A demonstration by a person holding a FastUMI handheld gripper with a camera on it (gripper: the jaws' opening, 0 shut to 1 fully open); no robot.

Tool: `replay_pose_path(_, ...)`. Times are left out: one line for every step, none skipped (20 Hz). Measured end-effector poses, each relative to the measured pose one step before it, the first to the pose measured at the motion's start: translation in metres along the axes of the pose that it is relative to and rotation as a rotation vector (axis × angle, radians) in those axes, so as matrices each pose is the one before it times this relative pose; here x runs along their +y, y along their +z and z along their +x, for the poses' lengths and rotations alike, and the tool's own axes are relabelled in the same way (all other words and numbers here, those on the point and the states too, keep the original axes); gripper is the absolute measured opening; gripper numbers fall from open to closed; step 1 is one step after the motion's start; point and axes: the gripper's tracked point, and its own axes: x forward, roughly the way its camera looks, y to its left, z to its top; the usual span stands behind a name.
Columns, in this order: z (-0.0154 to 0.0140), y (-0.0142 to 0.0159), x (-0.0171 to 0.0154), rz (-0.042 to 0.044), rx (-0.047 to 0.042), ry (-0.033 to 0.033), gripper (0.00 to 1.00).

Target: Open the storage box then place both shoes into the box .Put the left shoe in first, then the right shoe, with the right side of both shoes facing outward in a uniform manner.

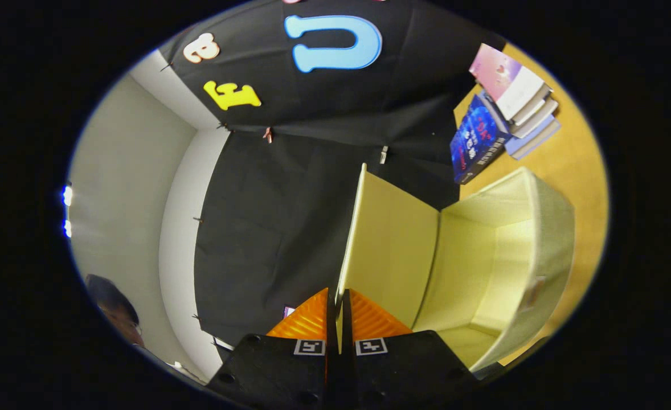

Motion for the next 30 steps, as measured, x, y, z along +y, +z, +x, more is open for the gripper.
replay_pose_path(0.01163,-0.00538,0.00442,-0.00995,0.01539,-0.00001,0.05)
replay_pose_path(0.01288,-0.00395,0.00318,-0.01158,0.01749,-0.00594,0.05)
replay_pose_path(0.01215,-0.00466,0.00181,-0.00912,0.01805,-0.00567,0.05)
replay_pose_path(0.01088,-0.00417,0.00193,-0.00419,0.01889,0.00145,0.05)
replay_pose_path(0.00897,-0.00713,0.00486,-0.00574,0.02343,0.01038,0.05)
replay_pose_path(0.00964,-0.00414,0.00059,-0.01043,0.01776,-0.00114,0.05)
replay_pose_path(0.00768,-0.00227,-0.00371,-0.00576,0.00953,-0.00635,0.05)
replay_pose_path(0.00750,-0.00204,-0.00137,0.00400,0.00793,-0.00221,0.05)
replay_pose_path(0.00667,-0.00327,-0.00055,0.00743,0.00523,-0.00281,0.05)
replay_pose_path(0.00753,-0.00240,-0.00109,0.00691,0.00533,-0.00070,0.05)
replay_pose_path(0.00408,-0.00170,-0.00201,0.00199,0.00071,-0.00647,0.05)
replay_pose_path(0.00525,-0.00010,-0.00273,0.00493,0.00187,-0.00585,0.05)
replay_pose_path(0.00539,-0.00197,-0.00253,0.00848,-0.00005,-0.00748,0.05)
replay_pose_path(0.00422,-0.00106,-0.00263,0.00747,0.00024,-0.01010,0.05)
replay_pose_path(0.00400,-0.00104,-0.00061,0.00651,0.00283,-0.00220,0.06)
replay_pose_path(0.00276,-0.00231,-0.00067,0.00407,0.00556,-0.00323,0.05)
replay_pose_path(0.00421,-0.00167,-0.00192,0.00096,0.00239,-0.00668,0.06)
replay_pose_path(0.00561,-0.00601,-0.00165,-0.00296,0.00036,-0.01888,0.06)
replay_pose_path(-0.00150,0.00412,-0.00455,-0.00427,0.00162,-0.00865,0.11)
replay_pose_path(-0.00066,-0.00160,-0.00215,-0.00557,0.00269,-0.01008,0.15)
replay_pose_path(-0.00007,-0.00066,-0.00198,-0.00447,0.00170,-0.00749,0.24)
replay_pose_path(-0.00020,-0.00071,-0.00065,-0.00229,0.00348,-0.00097,0.34)
replay_pose_path(-0.00179,-0.00116,0.00017,-0.00285,0.00257,0.00196,0.47)
replay_pose_path(-0.00120,-0.00089,-0.00023,-0.00626,0.00272,-0.00182,0.54)
replay_pose_path(-0.00161,0.00010,-0.00307,-0.00966,-0.00044,-0.01364,0.68)
replay_pose_path(0.00275,-0.00015,-0.00256,-0.00808,0.00019,-0.00780,0.82)
replay_pose_path(-0.00606,-0.00069,-0.00151,-0.00756,-0.00278,-0.00957,0.96)
replay_pose_path(-0.00263,0.00023,0.00007,-0.00468,-0.00521,-0.00472,0.96)
replay_pose_path(-0.00249,0.00249,-0.00068,-0.00589,-0.00918,-0.00442,0.96)
replay_pose_path(-0.00355,0.00091,-0.00025,-0.00547,-0.00718,-0.00641,0.96)
